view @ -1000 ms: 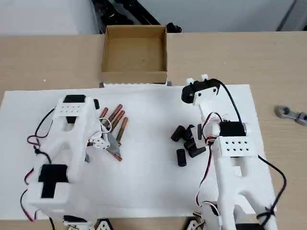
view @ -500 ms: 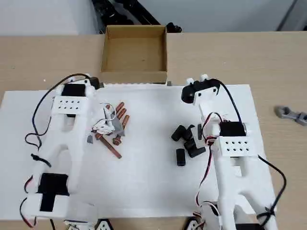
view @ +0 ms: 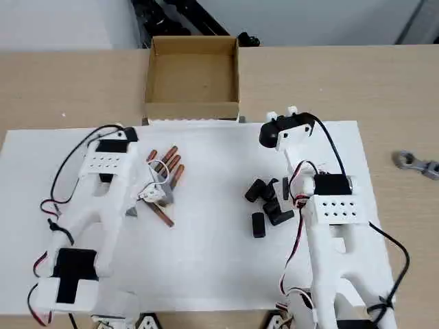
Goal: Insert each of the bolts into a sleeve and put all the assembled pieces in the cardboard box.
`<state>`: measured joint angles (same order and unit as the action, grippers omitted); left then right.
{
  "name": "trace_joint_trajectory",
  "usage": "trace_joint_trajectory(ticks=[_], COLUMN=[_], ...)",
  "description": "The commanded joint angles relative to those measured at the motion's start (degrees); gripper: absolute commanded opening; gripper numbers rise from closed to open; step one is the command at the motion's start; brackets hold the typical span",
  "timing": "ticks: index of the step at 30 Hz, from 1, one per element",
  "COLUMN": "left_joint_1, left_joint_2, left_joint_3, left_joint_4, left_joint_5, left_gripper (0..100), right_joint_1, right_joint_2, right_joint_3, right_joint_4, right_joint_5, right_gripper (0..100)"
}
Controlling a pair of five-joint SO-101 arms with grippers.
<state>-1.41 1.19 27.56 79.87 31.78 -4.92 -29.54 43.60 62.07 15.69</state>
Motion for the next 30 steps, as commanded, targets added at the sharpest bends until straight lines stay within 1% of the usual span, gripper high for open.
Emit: trace_joint_trajectory(ticks=[1, 7, 12, 15, 21, 22, 25, 27, 30], left_joint_1=[-0.4, -0.5, -0.8, -0.8, -0.9, -0.9, -0.9, -1.0, -4.2], left_joint_2=[-2.5, -3.0, -3.0, -3.0, -3.0, -3.0, -3.0, -3.0, -3.0], left_joint_3=[1.3, 2.5, 2.5, 2.0, -1.6, -2.2, -4.3, -7.0, -13.4], left_joint_4=[-2.7, -3.5, -3.4, -2.2, 0.9, 0.9, 2.1, 5.4, 10.8], left_joint_5=[-0.9, -1.5, -3.2, -3.9, -4.6, -6.5, -15.6, -16.7, -18.9], left_gripper=[22, 9, 3, 1, 0, 0, 0, 0, 0], right_joint_1=[0.7, 0.7, 0.7, 0.7, 0.7, 0.7, 0.7, 0.6, 0.1], right_joint_2=[-2.7, -2.7, -2.7, -2.7, -2.7, -2.6, -2.6, -2.6, -2.7], right_joint_3=[-1.0, -1.0, -1.0, -1.0, -1.0, -1.0, -1.0, -1.0, -1.1], right_joint_4=[0.2, 0.1, 0.2, 0.2, 0.2, 0.2, 0.2, 0.2, 0.2], right_joint_5=[-0.4, -0.4, -0.4, -0.4, -0.4, -0.4, -0.5, -0.7, -1.2], right_gripper=[2.8, 2.8, 2.8, 2.8, 2.8, 2.8, 2.8, 2.8, 2.8])
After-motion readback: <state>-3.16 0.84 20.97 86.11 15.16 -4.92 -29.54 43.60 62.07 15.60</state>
